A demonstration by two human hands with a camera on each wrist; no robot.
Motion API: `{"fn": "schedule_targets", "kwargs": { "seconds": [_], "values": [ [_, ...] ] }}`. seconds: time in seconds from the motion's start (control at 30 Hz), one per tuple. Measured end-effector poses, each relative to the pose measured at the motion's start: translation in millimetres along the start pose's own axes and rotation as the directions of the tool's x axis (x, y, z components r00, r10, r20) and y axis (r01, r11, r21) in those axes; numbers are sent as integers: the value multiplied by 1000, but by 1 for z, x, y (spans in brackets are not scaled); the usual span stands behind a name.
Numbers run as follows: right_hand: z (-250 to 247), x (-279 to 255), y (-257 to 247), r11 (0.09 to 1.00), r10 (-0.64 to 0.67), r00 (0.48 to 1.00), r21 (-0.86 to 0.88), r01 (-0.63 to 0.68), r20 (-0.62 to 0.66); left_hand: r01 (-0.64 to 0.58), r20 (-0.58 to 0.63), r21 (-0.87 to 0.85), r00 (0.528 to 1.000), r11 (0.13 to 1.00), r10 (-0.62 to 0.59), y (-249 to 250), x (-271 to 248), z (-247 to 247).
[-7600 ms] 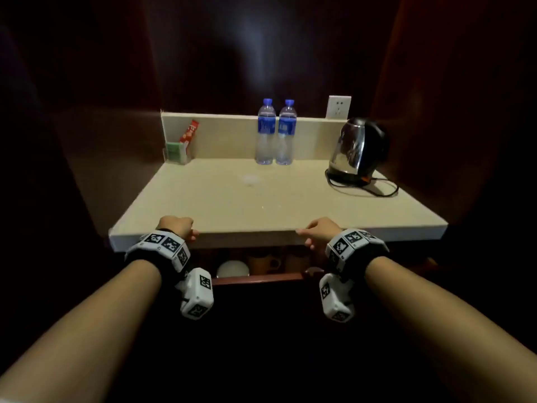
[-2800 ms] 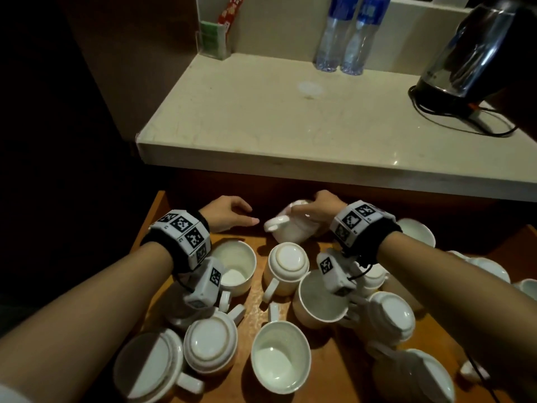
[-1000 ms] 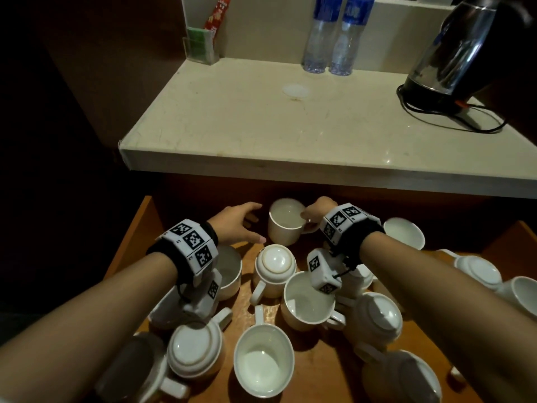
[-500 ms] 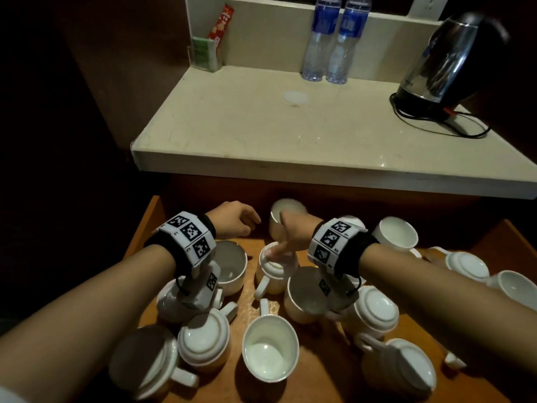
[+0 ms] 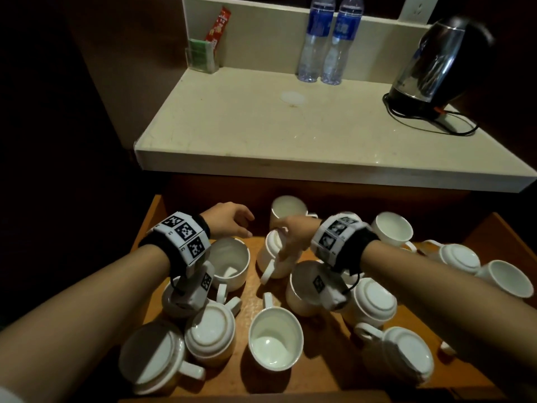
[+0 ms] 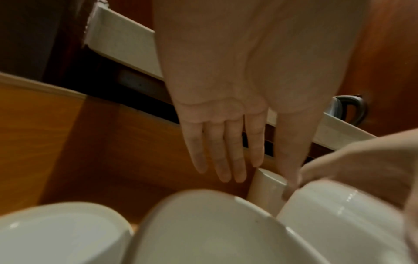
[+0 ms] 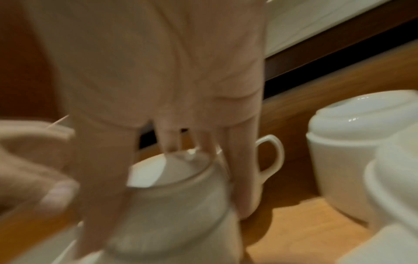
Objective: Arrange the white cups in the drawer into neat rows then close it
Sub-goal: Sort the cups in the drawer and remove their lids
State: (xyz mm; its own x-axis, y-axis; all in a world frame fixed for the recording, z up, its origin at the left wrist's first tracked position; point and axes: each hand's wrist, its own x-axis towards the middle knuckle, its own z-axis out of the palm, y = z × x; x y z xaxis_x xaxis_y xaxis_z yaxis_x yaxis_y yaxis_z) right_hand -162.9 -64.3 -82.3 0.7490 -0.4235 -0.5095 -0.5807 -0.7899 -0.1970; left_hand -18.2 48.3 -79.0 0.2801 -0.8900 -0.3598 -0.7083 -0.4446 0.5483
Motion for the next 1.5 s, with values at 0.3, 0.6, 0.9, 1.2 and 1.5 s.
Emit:
{"fn": "schedule_targets", "kwargs": {
  "seconds": [0.3, 0.6, 0.9, 1.2, 1.5],
  "values": [
    [-30, -20, 40, 604, -61, 998, 795, 56, -24, -24, 123, 31, 992, 999, 20, 5, -1, -5],
    [-38, -28, 51, 172, -165, 981, 977, 130, -101, -219, -165, -341, 971, 914, 171, 16, 8, 1],
    [-40, -26, 55, 382, -33, 988, 912, 153, -152, -345, -326, -199, 906, 917, 270, 28, 9, -3],
    [-44, -24, 25, 913, 59, 936, 398, 89, -347, -270, -251, -96, 938, 958, 239, 33, 10, 12],
    [-29, -11, 14, 961, 167, 946, 262, -93, -277, -176, 13, -119, 984, 977, 179, 29, 3, -3]
  ]
}}
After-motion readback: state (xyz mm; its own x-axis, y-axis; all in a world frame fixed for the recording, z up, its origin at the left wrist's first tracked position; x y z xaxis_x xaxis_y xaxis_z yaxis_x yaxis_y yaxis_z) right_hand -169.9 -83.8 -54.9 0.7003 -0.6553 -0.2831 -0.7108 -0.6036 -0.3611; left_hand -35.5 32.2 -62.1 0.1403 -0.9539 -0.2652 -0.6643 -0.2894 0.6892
